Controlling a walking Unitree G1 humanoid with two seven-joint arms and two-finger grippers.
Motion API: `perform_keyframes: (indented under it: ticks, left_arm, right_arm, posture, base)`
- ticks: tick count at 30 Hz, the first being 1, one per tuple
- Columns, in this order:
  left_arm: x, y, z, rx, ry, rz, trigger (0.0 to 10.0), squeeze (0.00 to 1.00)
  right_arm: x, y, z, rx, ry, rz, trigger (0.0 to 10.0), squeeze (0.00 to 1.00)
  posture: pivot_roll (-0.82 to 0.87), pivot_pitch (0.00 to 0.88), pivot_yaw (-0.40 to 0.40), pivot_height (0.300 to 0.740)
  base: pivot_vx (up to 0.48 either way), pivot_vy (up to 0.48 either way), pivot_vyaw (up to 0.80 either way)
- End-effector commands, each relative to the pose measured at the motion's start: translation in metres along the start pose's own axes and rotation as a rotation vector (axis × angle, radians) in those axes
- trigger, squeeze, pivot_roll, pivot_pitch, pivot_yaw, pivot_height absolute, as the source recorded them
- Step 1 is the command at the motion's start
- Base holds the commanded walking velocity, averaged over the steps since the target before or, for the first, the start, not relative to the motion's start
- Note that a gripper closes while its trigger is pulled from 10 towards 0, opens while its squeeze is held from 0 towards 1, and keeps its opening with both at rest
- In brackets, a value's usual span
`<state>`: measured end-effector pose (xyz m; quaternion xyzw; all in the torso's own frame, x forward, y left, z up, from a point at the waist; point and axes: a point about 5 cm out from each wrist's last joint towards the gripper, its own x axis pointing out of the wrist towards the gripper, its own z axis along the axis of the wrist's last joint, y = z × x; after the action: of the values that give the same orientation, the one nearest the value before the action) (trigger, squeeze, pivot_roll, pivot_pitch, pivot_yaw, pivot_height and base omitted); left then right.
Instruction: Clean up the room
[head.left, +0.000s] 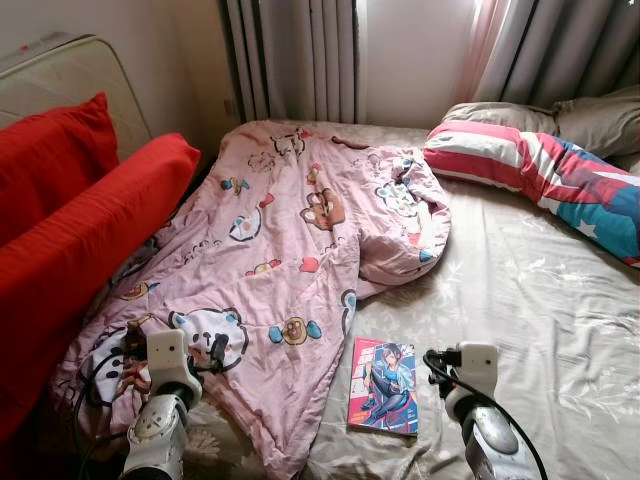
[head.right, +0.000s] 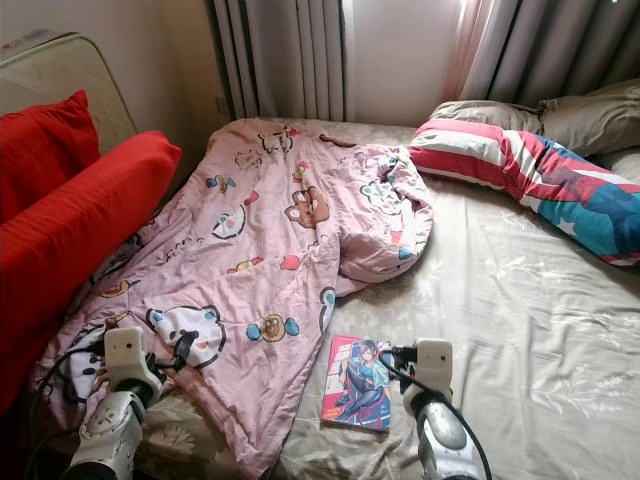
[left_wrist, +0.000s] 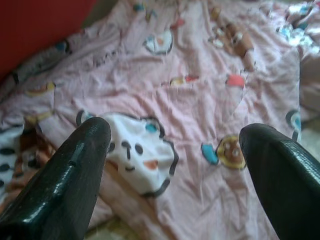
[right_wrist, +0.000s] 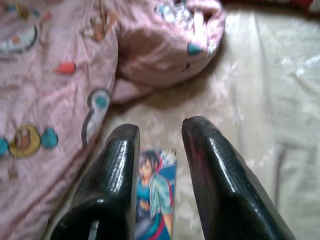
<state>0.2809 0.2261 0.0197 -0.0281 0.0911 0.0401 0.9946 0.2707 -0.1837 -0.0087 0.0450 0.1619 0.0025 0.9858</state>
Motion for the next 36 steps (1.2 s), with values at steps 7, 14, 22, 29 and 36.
perform_keyframes:
  ticks: [7,14,22,29,36]
  left_arm:
    - [-0.002,-0.008,0.008,-0.004,-0.076,-0.034,10.0,0.0]
    - [0.001,-0.016,0.017,-0.014,-0.131,-0.036,10.0,0.0]
    - [0.005,-0.025,0.029,0.001,-0.168,-0.078,10.0,0.0]
    - [0.004,-0.016,0.037,0.026,-0.196,-0.068,10.0,0.0]
    - [0.004,-0.026,0.043,0.02,-0.221,-0.089,10.0,0.0]
  right_arm:
    - [0.003,0.001,0.017,0.028,-0.114,0.01,10.0,0.0]
    - [0.003,0.0,0.023,0.001,-0.149,0.036,10.0,0.0]
    - [0.005,-0.005,0.039,-0.004,-0.227,0.029,10.0,0.0]
    - [0.002,0.001,0.038,0.005,-0.242,0.033,10.0,0.0]
    - [0.0,-0.004,0.04,0.008,-0.257,0.005,10.0,0.0]
  posture:
    - [-0.02,0.037,0.021,0.74]
    - [-0.03,0.037,0.001,0.74]
    - [-0.02,0.033,0.009,0.74]
    - [-0.02,0.047,0.037,0.74]
    - [-0.02,0.089,0.043,0.74]
  base:
    - [0.0,0.0,0.0]
    - [0.0,0.0,0.0]
    - [0.0,0.0,0.0]
    - [0.0,0.0,0.0]
    - [0.0,0.0,0.0]
